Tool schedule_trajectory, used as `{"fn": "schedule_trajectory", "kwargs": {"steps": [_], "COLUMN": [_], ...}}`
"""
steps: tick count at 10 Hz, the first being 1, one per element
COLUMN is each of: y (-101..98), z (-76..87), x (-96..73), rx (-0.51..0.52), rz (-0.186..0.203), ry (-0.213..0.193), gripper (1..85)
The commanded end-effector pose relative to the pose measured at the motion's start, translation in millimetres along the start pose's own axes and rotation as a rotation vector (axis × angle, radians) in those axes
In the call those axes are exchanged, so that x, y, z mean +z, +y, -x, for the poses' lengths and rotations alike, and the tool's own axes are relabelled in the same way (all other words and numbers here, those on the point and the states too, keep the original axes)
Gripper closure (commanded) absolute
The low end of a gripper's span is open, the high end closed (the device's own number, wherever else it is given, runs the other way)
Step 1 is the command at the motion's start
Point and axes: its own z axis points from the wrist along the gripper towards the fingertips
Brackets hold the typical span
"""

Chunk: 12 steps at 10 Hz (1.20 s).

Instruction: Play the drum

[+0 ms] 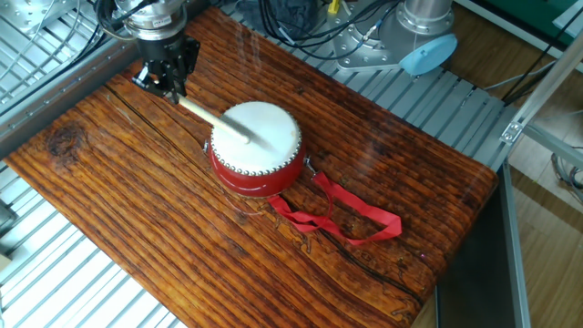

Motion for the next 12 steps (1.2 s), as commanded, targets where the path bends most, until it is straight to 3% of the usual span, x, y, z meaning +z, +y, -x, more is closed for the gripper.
{"fn": "schedule_trajectory", "kwargs": {"steps": [1, 2, 3, 6, 7, 8, 12], "y": [-7.7, -11.6, -12.4, -24.5, -28.9, -33.6, -22.2], "z": [-7.4, -12.7, -11.5, 2.5, 2.8, -4.0, -12.4], "x": [-1.4, -1.8, -1.7, -2.4, -2.9, -3.4, -13.7], "rx": [-0.002, -0.018, -0.029, -0.064, -0.071, -0.081, -0.073], "rz": [-0.031, -0.045, -0.048, -0.096, -0.113, -0.13, -0.106], "ry": [0.026, 0.047, 0.043, -0.009, -0.009, 0.018, 0.033], "gripper": [84.7, 84.7, 84.7, 84.7, 84.7, 84.7, 84.7]}}
